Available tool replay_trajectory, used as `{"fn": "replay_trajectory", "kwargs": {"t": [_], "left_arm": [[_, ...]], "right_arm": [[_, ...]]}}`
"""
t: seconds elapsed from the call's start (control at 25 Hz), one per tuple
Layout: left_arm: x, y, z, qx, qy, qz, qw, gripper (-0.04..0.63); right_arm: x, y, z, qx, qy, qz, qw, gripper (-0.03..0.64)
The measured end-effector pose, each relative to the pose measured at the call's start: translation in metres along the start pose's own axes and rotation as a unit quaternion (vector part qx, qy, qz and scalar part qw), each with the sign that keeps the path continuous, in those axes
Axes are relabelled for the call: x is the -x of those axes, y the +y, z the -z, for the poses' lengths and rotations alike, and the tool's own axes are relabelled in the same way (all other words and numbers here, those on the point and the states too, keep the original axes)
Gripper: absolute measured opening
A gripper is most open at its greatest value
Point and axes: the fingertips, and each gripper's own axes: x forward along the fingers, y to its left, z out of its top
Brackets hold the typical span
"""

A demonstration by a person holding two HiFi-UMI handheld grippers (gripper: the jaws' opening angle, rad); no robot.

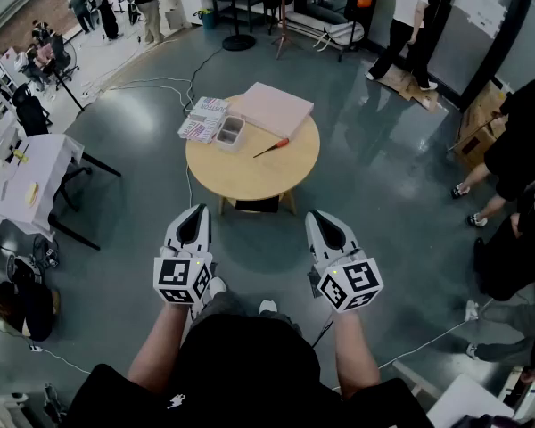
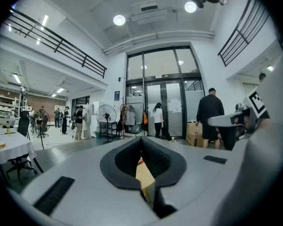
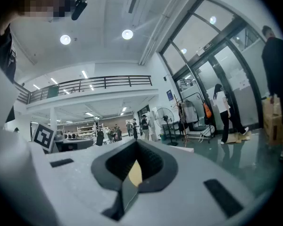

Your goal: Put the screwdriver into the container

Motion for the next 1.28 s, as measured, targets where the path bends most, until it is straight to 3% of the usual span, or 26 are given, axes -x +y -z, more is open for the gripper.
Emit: {"fn": "replay_trajectory", "kwargs": {"t": [0.48,0.84,1.28], "left_arm": [[-0.015,0.002,-0.001,-0.005,-0.002,-0.002,1.0,0.003],[-0.022,-0.002,0.002,-0.01,0.006,0.009,0.9999,0.003],[-0.047,0.022,0.014,0.007,0.017,0.008,0.9998,0.003]], "right_arm": [[-0.014,0.003,0.01,-0.023,0.012,-0.036,0.999,0.002],[-0.015,-0.004,0.021,-0.034,0.028,-0.03,0.999,0.002],[-0.045,-0.01,0.02,-0.034,0.045,-0.014,0.998,0.002]]}}
